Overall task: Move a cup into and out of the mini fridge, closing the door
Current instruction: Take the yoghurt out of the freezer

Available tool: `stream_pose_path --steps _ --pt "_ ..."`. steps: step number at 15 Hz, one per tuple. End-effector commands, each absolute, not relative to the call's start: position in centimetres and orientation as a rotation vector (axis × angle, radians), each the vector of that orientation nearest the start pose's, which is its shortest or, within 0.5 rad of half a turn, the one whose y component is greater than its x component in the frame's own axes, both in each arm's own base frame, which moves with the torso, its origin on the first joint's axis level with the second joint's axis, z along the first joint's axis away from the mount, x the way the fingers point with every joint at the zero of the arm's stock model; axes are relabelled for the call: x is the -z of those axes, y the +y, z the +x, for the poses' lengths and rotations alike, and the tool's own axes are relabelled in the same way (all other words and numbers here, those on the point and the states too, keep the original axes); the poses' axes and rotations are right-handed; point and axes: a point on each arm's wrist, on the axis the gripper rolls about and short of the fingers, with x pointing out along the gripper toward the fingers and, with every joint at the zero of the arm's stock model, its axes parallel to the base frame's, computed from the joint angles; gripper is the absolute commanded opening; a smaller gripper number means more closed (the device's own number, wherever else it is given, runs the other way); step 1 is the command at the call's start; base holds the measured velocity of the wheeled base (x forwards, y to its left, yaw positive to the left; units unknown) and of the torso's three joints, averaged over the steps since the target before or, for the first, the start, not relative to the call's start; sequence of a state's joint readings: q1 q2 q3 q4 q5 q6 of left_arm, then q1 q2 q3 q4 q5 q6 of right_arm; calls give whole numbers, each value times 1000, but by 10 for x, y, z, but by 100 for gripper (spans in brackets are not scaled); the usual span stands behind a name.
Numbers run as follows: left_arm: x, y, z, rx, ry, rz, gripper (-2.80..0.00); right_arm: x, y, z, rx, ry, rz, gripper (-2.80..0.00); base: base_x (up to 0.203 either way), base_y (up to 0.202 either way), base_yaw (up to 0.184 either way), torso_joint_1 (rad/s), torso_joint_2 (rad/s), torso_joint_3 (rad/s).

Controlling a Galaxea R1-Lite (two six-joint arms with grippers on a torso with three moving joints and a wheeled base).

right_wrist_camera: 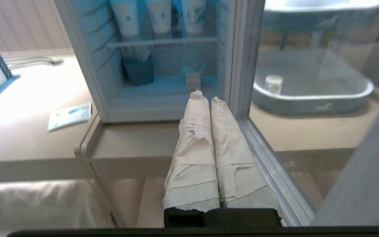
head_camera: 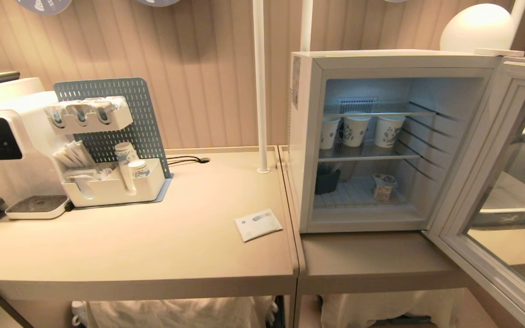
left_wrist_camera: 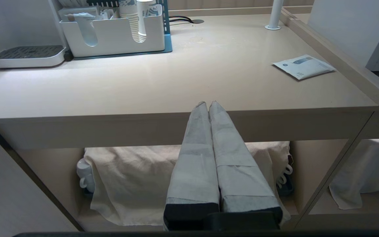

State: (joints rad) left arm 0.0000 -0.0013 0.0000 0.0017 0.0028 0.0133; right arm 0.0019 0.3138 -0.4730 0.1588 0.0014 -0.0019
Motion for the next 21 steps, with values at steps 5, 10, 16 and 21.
stream_pose_path --steps 5,10,16,21 --pt "-75 0 -23 -4 3 5 -280 -208 2 108 -73 534 15 -280 0 0 0 0 0 0" --pt "-75 0 -23 -5 3 0 -280 -159 3 178 -117 857 49 -280 0 0 0 0 0 0" --pt "-75 0 -23 -5 3 -2 -280 -85 4 260 -121 923 53 -280 0 0 0 0 0 0" --pt "-75 0 -23 -5 3 -5 -280 -63 6 327 -77 564 100 -280 0 0 0 0 0 0"
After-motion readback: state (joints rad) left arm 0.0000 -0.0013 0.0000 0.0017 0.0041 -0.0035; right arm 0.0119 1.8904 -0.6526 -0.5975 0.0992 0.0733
